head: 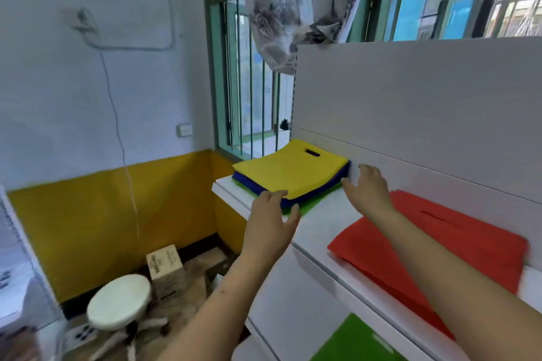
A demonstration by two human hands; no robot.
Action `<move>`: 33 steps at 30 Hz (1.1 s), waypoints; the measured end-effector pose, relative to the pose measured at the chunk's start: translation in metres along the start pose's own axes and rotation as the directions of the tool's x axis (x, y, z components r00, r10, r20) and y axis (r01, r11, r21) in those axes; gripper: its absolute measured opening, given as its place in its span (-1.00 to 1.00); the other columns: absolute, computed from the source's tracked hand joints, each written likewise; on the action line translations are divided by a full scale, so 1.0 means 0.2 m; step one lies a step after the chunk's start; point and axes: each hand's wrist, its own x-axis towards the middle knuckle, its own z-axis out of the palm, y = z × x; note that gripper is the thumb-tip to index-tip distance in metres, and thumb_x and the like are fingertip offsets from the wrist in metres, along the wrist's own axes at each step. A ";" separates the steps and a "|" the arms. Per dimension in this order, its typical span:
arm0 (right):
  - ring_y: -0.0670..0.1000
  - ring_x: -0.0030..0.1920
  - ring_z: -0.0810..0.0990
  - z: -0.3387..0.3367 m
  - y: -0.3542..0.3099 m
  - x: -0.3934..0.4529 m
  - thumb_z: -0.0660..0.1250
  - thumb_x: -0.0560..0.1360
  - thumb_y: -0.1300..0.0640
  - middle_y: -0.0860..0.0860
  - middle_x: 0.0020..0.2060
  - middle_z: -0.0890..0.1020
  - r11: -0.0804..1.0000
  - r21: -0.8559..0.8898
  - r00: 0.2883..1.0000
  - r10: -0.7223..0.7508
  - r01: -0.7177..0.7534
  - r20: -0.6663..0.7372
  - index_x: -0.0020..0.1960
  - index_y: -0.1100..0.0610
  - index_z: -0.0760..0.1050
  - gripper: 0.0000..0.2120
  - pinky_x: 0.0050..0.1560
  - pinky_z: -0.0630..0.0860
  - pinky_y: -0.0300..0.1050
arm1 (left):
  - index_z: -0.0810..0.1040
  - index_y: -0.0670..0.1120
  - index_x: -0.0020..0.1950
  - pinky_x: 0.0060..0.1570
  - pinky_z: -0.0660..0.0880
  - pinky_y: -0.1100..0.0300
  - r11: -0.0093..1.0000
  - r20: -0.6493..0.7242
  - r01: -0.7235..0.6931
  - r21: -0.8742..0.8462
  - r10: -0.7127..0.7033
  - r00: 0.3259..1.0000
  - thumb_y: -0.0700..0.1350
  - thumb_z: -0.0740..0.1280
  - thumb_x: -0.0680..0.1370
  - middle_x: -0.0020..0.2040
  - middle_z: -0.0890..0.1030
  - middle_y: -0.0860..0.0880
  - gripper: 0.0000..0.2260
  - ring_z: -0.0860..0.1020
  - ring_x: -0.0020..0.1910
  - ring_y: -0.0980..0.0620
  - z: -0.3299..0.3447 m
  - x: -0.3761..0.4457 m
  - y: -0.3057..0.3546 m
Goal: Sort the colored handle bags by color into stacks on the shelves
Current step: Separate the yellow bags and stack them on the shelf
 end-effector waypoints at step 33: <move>0.30 0.54 -0.06 0.89 -0.15 0.79 -0.06 0.67 0.15 0.20 0.56 -0.03 0.620 -0.743 0.936 0.352 -0.255 -0.027 0.57 0.24 -0.11 -0.49 0.50 -0.03 0.24 | 0.40 0.10 0.41 0.44 0.09 -0.14 0.764 0.364 -0.240 0.598 0.007 0.931 0.02 0.01 0.67 0.58 0.15 -0.01 -0.65 -0.01 0.57 -0.15 0.32 1.38 -0.95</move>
